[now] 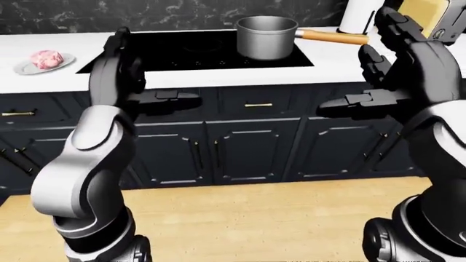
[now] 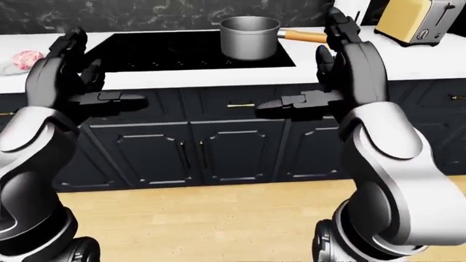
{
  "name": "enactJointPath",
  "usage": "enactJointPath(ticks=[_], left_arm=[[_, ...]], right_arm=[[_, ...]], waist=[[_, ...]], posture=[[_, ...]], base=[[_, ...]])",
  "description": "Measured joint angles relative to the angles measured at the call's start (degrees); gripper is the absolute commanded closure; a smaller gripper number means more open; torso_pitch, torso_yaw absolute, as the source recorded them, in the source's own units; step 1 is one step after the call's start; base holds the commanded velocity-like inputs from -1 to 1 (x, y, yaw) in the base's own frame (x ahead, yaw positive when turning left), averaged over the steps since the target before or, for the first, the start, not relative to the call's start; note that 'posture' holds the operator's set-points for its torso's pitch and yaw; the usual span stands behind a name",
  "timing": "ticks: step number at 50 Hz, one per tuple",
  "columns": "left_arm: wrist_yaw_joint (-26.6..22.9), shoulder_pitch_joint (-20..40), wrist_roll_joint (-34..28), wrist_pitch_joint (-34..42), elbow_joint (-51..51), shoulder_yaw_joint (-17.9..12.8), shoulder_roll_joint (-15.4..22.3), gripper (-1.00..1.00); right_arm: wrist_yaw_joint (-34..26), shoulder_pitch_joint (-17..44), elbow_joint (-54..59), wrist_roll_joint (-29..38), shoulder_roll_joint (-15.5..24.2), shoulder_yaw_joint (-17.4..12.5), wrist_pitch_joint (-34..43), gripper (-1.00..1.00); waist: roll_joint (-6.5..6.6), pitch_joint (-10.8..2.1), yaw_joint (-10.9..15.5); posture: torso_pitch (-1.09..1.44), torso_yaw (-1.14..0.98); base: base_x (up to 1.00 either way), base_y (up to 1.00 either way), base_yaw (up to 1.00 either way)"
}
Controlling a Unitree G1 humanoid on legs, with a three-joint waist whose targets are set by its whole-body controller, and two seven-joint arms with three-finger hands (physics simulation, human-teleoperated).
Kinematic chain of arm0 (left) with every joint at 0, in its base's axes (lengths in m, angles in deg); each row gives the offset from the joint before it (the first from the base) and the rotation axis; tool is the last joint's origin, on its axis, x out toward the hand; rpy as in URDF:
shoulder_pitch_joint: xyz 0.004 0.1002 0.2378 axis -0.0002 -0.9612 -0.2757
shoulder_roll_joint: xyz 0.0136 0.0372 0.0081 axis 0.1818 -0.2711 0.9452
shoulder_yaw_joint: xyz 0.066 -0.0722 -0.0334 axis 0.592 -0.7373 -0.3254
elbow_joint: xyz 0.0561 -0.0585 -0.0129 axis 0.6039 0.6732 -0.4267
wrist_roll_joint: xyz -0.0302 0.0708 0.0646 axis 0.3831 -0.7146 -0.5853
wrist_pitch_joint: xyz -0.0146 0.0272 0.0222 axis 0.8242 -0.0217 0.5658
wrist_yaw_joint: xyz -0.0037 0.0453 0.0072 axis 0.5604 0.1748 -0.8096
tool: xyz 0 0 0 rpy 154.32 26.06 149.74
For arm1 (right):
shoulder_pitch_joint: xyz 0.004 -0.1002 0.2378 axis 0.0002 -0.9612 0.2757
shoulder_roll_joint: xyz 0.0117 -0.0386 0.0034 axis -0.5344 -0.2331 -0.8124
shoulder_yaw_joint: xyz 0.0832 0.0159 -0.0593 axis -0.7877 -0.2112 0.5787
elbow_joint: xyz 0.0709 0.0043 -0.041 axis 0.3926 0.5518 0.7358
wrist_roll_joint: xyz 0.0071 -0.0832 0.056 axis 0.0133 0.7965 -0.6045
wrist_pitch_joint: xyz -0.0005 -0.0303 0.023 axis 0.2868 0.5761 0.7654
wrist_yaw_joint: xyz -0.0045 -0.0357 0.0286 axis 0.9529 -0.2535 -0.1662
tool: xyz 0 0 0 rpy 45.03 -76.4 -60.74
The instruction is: Pick the pork chop from the plate and place it in the pan.
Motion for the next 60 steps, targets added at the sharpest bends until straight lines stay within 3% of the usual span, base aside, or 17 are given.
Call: enactJointPath(ticks=[5, 7, 8, 11, 14, 18, 20, 24, 33, 35, 37, 39, 43, 45, 49, 59, 60], left_arm=[[0.5, -0.1, 1.4, -1.8, 0.1, 0.6, 0.1, -1.0], [0.8, 0.3, 1.9, -1.6, 0.1, 0.6, 0.3, -1.0], [0.9, 0.0, 2.1, -1.7, 0.0, 0.8, 0.0, -1.0], [1.1, -0.5, 3.1, -1.1, 0.4, 1.6, -0.3, -1.0], [1.4, -0.2, 3.5, -1.1, 0.2, 1.5, 0.1, -1.0], [1.8, 0.4, 4.1, -1.5, -1.1, 0.8, 0.4, -1.0], [2.1, 0.6, 4.4, -1.6, -0.9, 0.6, 0.9, -1.0], [2.9, -0.6, 4.1, -1.3, 0.6, -0.3, 1.2, -1.0], [3.3, 0.5, 5.5, -1.8, -0.7, 0.0, 1.5, -1.0], [3.3, -0.1, 5.9, -1.6, -0.6, 0.7, 1.0, -1.0], [3.2, -0.2, 6.4, -0.9, 0.0, 1.3, 1.0, -1.0], [3.2, 0.0, 6.7, -0.7, 0.0, 1.2, 1.2, -1.0], [3.5, 0.4, 6.7, -1.6, -0.8, 0.5, 1.6, -1.0], [3.6, 0.7, 6.8, -1.7, -0.8, 0.2, 1.8, -1.0], [4.2, -0.5, 6.5, -1.4, 0.5, -0.9, 2.2, -1.0], [4.6, 0.6, 7.8, -1.8, -0.3, -0.9, 2.6, -1.0], [4.7, 0.4, 8.0, -1.9, -0.5, -0.7, 2.2, -1.0]], right_arm=[[0.6, -0.4, -0.2, -0.6, 0.2, 0.0, -1.6, -1.0], [0.8, -0.4, -0.1, -0.9, 0.4, -0.2, -1.7, -1.0], [0.9, -0.8, 0.1, -1.0, 0.5, -0.5, -1.8, -1.0], [1.5, -1.4, 0.5, -0.9, 0.5, -0.9, -0.9, -1.0], [1.7, -0.5, 0.1, -1.2, 0.7, -0.7, -0.9, -1.0], [1.9, -0.4, -0.4, -1.7, 0.9, -0.8, -1.1, -1.0], [2.0, 0.0, -0.2, -2.0, 0.8, -0.8, -0.8, -1.0], [1.6, -1.1, 0.2, -3.1, 0.3, 0.5, -0.9, -1.0], [2.3, 0.1, -0.8, -3.3, 1.1, -0.5, -1.3, -1.0], [2.5, -0.8, -0.5, -3.2, 1.1, -0.8, -1.1, -1.0], [2.7, -0.7, 0.0, -3.1, 1.1, -1.0, 0.0, -1.0], [2.7, -0.4, 0.0, -3.1, 1.3, -0.9, 0.0, -1.0], [2.6, -0.6, -0.6, -3.3, 1.4, -0.9, -1.4, -1.0], [2.7, -0.2, -0.2, -3.4, 1.4, -0.7, -1.3, -1.0], [2.2, -0.7, -0.1, -4.4, 0.6, 0.8, -0.7, -1.0], [2.4, 0.0, -0.8, -4.3, 1.4, -0.2, -1.2, -1.0], [2.4, -0.3, -0.9, -4.2, 1.6, -0.5, -1.1, -1.0]], waist=[[-2.84, 0.04, -0.1], [-4.74, -0.09, -0.1], [-4.04, 0.07, -0.6], [-4.61, -0.26, -0.5], [-3.28, -0.48, 0.0], [0.47, 0.27, -0.3], [2.51, -0.18, -0.2], [1.23, 0.33, 0.5], [-4.35, -0.05, -0.2], [-3.64, 0.42, -0.7], [-4.02, -0.16, -0.4], [-3.4, -0.45, -0.1], [-0.06, 0.27, -0.3], [2.8, -0.14, -0.3], [2.03, 0.14, 0.7], [-4.67, 0.03, 0.1], [-3.76, 0.3, -0.3]], posture=[[0.0, 0.0], [0.0, 0.0], [0.0, 0.0], [0.0, 0.0], [0.0, 0.0], [0.0, 0.0], [0.0, 0.0], [0.0, 0.0], [0.0, 0.0], [0.0, 0.0], [0.0, 0.0], [0.0, 0.0], [0.0, 0.0], [0.0, 0.0], [0.0, 0.0], [0.0, 0.0], [0.0, 0.0]], base=[[0.0, 0.3, 0.0], [0.0, 0.3, 0.0], [0.0, 0.3, 0.0], [0.0, 0.3, 0.0], [0.0, 0.3, 0.0], [0.0, 0.3, 0.0], [0.0, 0.3, 0.0], [0.0, 0.3, 0.0], [0.0, 0.3, 0.0], [0.0, 0.3, 0.0], [0.0, 0.3, 0.0], [0.0, 0.3, 0.0], [0.0, 0.3, 0.0], [0.0, 0.3, 0.0], [0.0, 0.3, 0.0], [0.0, 0.3, 0.0], [0.0, 0.3, 0.0]])
